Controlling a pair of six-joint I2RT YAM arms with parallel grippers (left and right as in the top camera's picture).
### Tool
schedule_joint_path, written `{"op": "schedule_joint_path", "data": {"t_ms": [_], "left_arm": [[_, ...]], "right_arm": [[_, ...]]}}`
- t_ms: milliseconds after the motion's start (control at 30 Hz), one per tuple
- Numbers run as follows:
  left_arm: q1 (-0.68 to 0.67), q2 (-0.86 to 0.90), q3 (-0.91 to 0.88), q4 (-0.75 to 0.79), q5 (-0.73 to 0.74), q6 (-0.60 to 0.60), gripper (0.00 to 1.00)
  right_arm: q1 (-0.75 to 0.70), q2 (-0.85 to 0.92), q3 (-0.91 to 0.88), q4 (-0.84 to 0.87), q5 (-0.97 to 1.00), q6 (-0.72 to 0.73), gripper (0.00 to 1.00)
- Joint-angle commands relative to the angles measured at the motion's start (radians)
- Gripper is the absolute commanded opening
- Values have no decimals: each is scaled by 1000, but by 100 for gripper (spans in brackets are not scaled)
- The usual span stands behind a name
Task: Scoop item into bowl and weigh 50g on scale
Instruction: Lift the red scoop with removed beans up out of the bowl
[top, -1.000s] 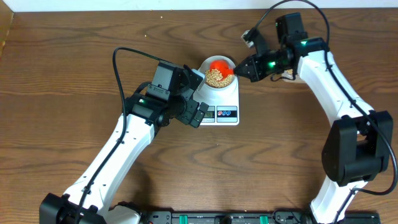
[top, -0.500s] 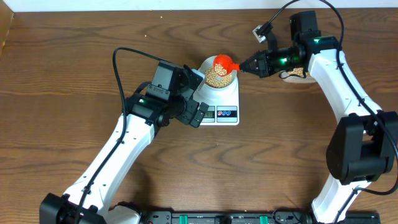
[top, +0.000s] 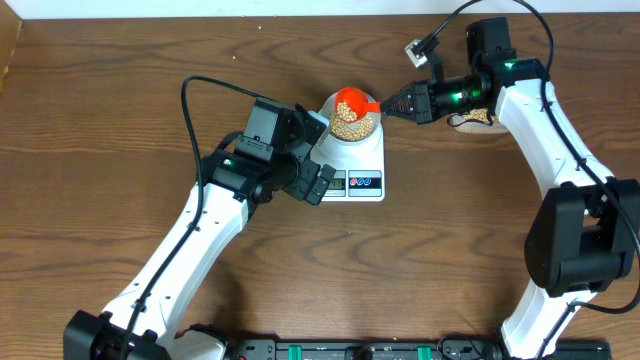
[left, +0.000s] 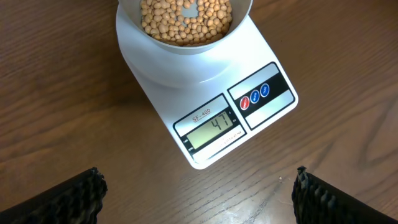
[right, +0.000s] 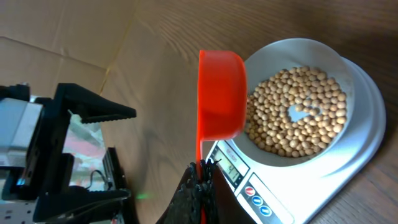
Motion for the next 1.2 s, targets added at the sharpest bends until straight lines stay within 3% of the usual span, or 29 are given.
{"op": "schedule_joint_path", "data": {"t_ms": [0, 1167], "left_arm": [[2, 0, 0, -3, 8, 9, 98], [2, 0, 0, -3, 8, 9, 98]], "right_arm": [[-19, 11, 15, 7, -52, 11, 1], [-104, 11, 15, 10, -69, 10, 1]]}}
